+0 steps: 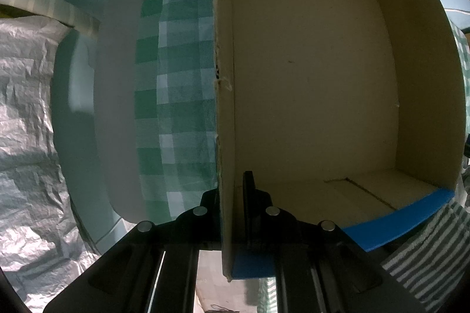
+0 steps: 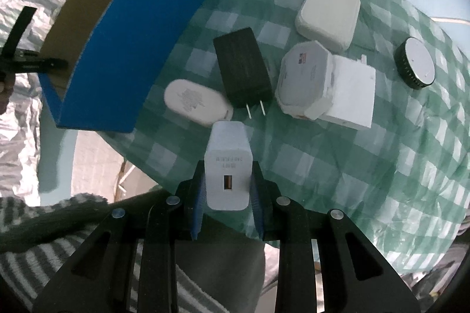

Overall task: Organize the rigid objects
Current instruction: 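Carry the white charger over the box and release it inside with the right tool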

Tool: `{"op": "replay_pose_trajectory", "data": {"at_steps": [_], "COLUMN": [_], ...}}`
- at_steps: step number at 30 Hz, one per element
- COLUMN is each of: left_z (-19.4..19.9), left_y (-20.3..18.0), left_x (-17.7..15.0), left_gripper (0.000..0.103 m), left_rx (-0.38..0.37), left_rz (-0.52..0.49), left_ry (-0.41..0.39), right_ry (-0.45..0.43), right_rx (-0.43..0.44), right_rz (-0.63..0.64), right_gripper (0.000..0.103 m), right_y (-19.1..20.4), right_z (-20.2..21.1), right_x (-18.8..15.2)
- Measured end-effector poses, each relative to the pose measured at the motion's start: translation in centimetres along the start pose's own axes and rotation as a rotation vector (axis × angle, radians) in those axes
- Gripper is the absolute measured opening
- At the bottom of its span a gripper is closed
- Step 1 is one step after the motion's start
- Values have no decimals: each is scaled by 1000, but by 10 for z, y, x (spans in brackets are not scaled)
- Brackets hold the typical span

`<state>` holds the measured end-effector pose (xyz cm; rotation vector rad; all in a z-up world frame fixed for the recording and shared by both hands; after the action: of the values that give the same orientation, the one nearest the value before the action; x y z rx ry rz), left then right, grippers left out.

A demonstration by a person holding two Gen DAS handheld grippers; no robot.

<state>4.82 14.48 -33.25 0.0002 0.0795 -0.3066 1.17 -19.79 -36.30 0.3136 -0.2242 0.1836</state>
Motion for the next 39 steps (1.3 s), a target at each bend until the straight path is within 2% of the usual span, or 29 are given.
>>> {"op": "replay_pose_trajectory", "data": {"at_steps": [9, 20, 28, 39], "left_z": [2, 2, 3, 2], "left_y": [-5, -4, -3, 2], "left_x": [-2, -3, -6, -10], "left_gripper": [9, 9, 9, 9], "left_rx": [-1, -2, -3, -13], "left_rz": [0, 3, 8, 19], "left_ry": [-2, -2, -7, -4], "right_ry": [-46, -145, -138, -27], "right_rx": [33, 148, 164, 134], "right_rz": [13, 164, 278, 303], "right_gripper": [26, 26, 26, 26], "right_y": [17, 99, 151, 171], "right_z": [40, 99, 76, 15], "right_x": [9, 52, 81, 82]}}
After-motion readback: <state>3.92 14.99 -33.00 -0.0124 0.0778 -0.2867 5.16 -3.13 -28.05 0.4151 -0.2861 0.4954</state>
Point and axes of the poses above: each gripper's, at about its wrist camera, not at the fingertips, and z roughly against the way its jaws point, y to its left, x to its top, the point moved 7 cm from there along -z, roughly the way its jaws point, and after that the axes turned 14 degrees about -z, right-handed, at the moved point
